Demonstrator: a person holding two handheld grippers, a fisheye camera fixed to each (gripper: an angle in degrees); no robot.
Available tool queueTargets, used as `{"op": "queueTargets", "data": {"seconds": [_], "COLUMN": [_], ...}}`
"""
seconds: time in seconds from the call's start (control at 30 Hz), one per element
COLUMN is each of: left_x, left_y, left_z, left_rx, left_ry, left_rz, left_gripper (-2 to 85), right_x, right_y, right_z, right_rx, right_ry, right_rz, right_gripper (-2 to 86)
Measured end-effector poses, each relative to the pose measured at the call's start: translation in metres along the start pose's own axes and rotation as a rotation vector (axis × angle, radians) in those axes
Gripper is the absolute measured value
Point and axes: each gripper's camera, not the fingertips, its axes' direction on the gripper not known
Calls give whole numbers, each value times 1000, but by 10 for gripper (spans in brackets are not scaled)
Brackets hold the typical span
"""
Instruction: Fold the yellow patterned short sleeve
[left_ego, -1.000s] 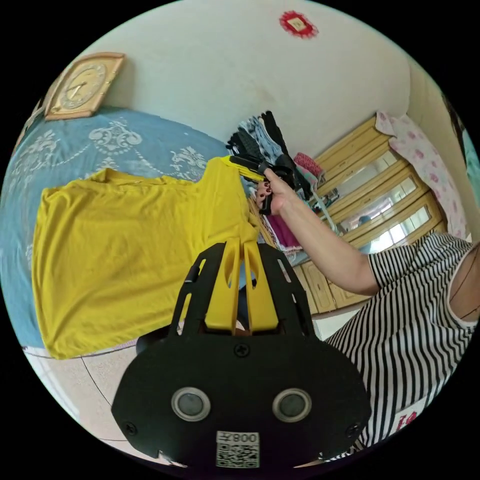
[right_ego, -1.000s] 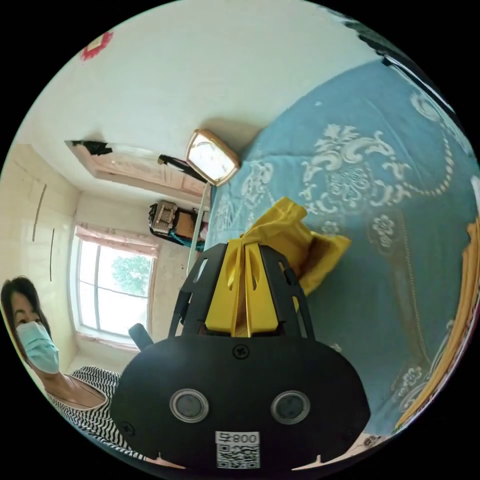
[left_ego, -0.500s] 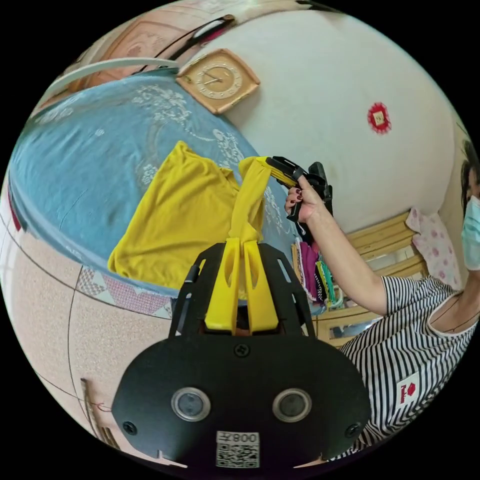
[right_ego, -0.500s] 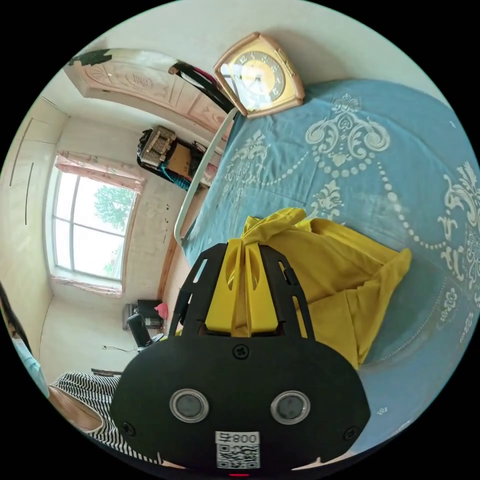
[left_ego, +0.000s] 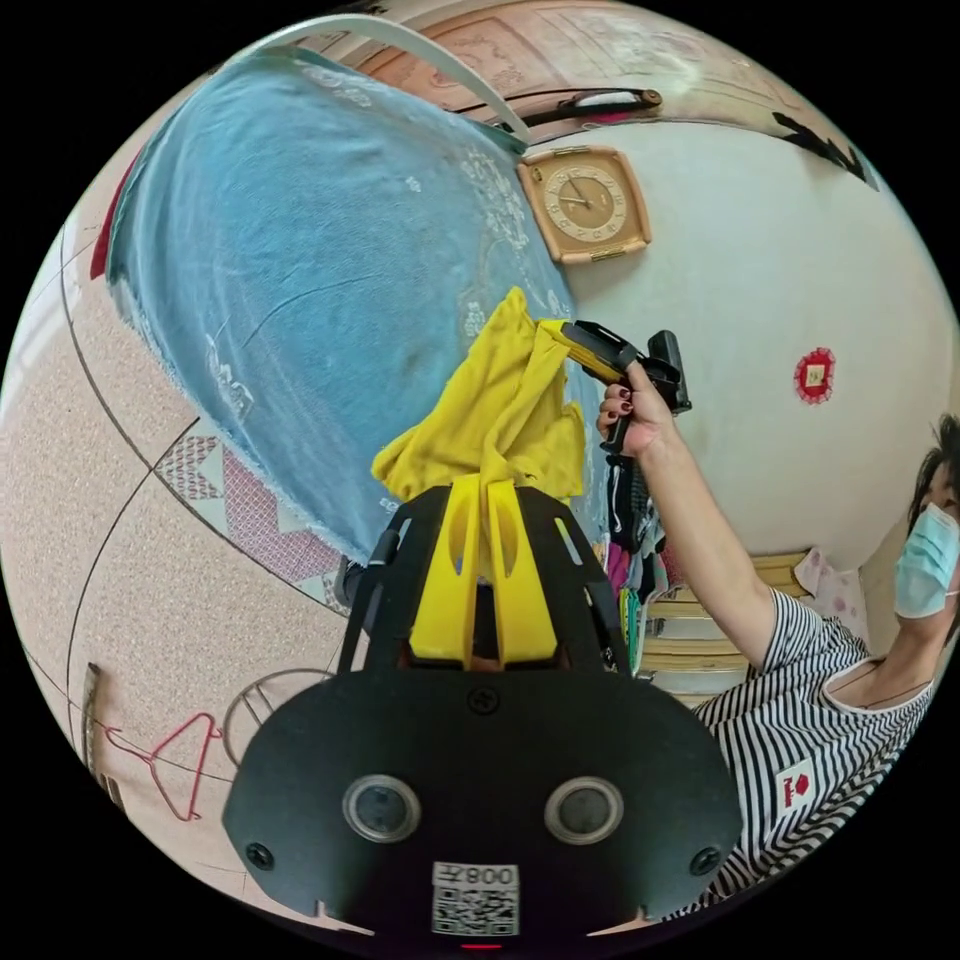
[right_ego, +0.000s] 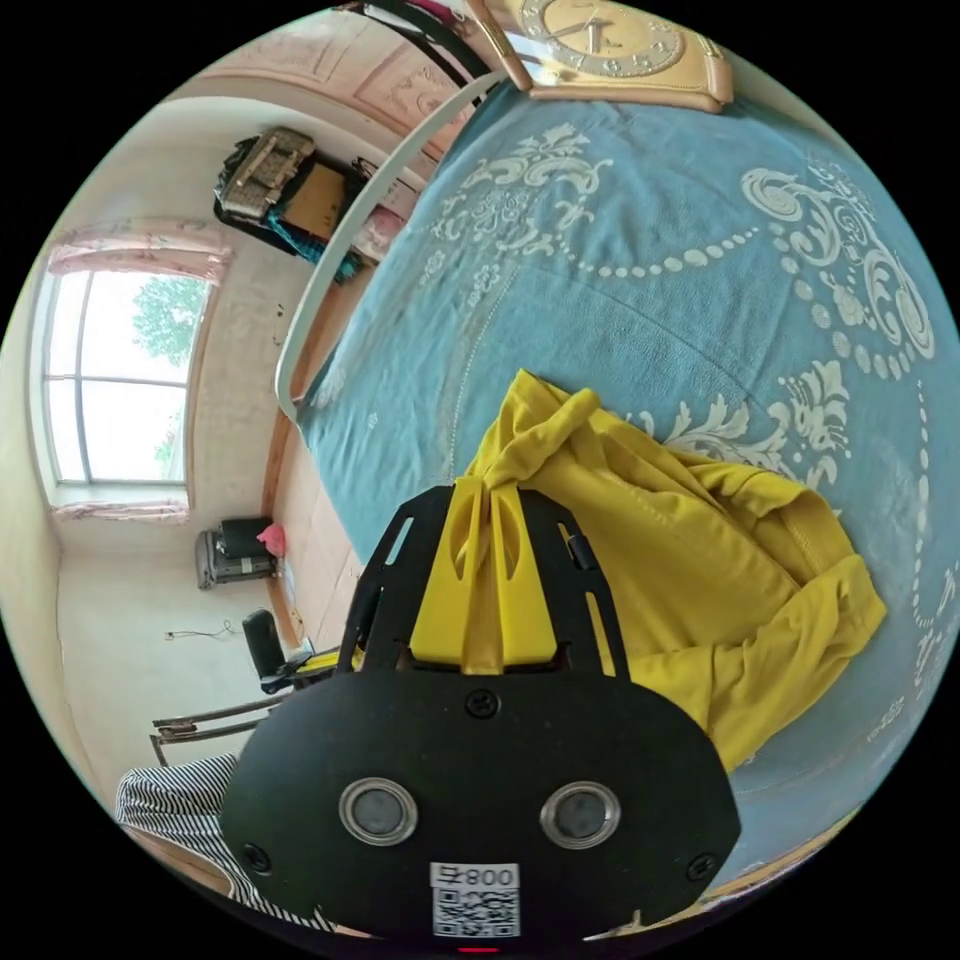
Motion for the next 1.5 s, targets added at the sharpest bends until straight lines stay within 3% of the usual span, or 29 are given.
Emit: {"op": "queueTargets", "data": {"seconds": [0.17,0.3,0.63,0.8,1.0,1.27,1.5], "left_x": [-14,-16,-6,36,85,102,107], "left_y": [-6,-7,4,11,15,28,30], "left_z": [-13,-26,-61,-74,-76,-77,-50], "left_rx": [9,16,57,56,24,1,-77], "left_ry": [27,49,35,-29,-146,-196,-218], "left_rz": [-45,-61,-56,130,336,397,415], "left_gripper": [11,12,13,22,42,56,56], "right_x": [8,12,52,105,156,189,199], "right_y": [-5,-12,12,100,188,225,219], "right_z": [0,-17,-48,-109,-103,-71,-77], "right_rx": [-16,63,141,232,192,151,130], "right_ry": [31,-146,-179,-28,33,-59,-103], "right_rz": [-24,-47,-32,-14,81,144,111], "right_gripper": [28,28,37,57,67,72,22]}}
